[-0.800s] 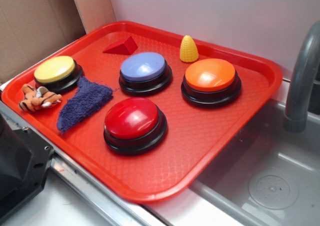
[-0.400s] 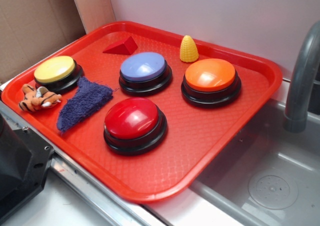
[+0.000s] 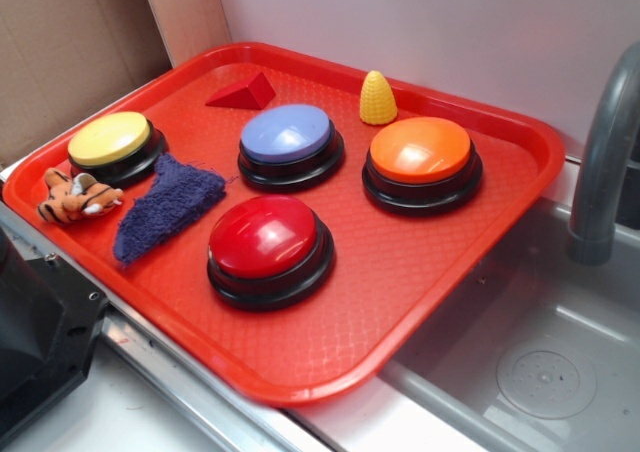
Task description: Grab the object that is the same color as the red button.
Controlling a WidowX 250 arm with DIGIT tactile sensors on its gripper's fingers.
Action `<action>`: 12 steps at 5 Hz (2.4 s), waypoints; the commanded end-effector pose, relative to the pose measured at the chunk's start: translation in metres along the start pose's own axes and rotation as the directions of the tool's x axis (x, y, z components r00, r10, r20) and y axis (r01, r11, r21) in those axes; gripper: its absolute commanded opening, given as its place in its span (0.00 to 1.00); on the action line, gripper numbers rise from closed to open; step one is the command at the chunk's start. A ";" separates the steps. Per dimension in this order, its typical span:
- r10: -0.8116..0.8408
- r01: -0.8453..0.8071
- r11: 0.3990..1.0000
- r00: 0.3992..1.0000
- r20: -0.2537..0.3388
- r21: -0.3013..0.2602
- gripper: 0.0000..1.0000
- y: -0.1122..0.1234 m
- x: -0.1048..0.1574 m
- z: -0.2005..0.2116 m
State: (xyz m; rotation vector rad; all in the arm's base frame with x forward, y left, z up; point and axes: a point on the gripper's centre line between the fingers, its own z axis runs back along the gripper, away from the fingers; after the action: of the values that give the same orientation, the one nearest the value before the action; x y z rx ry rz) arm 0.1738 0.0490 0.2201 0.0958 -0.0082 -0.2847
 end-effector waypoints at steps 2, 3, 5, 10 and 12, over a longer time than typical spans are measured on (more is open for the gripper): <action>-0.299 0.314 0.940 0.947 -0.119 0.137 1.00 0.052 0.066 -0.069; -0.311 0.330 0.927 0.942 -0.126 0.176 1.00 0.053 0.080 -0.095; -0.346 0.383 0.892 0.921 -0.180 0.240 1.00 0.063 0.119 -0.137; -0.560 0.587 0.810 0.772 -0.302 -0.003 1.00 0.078 0.116 -0.193; -0.368 0.392 0.913 0.912 -0.181 0.116 1.00 0.085 0.146 -0.217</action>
State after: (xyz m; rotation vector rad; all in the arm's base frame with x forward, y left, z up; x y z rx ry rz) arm 0.3282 0.1092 0.0112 0.2429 0.2099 -0.7362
